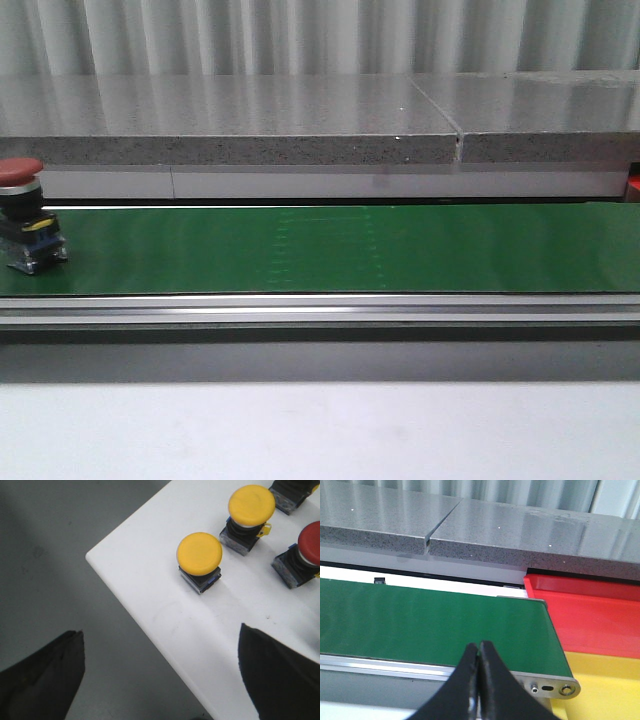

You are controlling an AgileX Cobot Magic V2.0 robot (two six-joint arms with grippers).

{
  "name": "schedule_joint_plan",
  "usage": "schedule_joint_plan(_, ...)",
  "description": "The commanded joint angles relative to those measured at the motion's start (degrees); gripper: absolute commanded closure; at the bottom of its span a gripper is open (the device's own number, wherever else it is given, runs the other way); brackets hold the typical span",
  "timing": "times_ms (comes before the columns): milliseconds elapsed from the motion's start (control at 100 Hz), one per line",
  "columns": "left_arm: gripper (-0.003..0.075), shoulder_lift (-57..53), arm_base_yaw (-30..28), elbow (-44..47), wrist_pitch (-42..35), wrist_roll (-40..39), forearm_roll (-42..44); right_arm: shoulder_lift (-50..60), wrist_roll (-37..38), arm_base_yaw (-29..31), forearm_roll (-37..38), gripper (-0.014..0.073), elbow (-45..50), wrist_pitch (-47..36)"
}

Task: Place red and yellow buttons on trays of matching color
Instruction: 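Move the left gripper over a yellow push-button on the table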

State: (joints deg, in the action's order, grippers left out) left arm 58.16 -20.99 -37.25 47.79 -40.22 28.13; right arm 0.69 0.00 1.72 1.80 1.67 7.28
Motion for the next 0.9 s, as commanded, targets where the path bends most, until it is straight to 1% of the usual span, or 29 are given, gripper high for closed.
schedule_joint_plan(0, 0.0132, 2.01, -0.17, -1.52, -2.89, -1.0, 1.71, 0.71, 0.0, 0.02, 0.62, 0.0664, -0.38, -4.71)
schedule_joint_plan(160, 0.0131, 6.68, -0.17, -3.02, -2.92, -0.41, 1.32, 0.71, 0.0, 0.02, 0.62, 0.0664, -0.38, -4.71)
schedule_joint_plan(440, 0.0131, 14.27, -0.17, -8.6, -2.8, 0.82, 1.29, 0.71, 0.0, 0.02, 0.62, 0.0664, -0.38, -4.71)
schedule_joint_plan(530, 0.0131, 16.79, -1.11, -9.78, -2.71, 1.23, 1.03, 0.71, 0.0, 0.02, 0.62, 0.0664, -0.38, -4.71)
schedule_joint_plan(650, 0.0131, 19.11, -3.0, -10.4, -3.05, 3.41, -2.32, 0.71, 0.0, 0.02, 0.62, 0.0664, -0.38, -4.71)
schedule_joint_plan(770, 0.0131, 20.71, -4.41, -10.44, -5.08, 6.65, -5.75, 0.71, 0.0, 0.02, 0.62, 0.0664, -0.38, -4.71)
schedule_joint_plan(890, 0.0131, 22.26, -4.52, -10.53, -5.79, 6.88, -5.43, 0.71, 0.0, 0.02, 0.62, 0.0664, -0.38, -4.71)
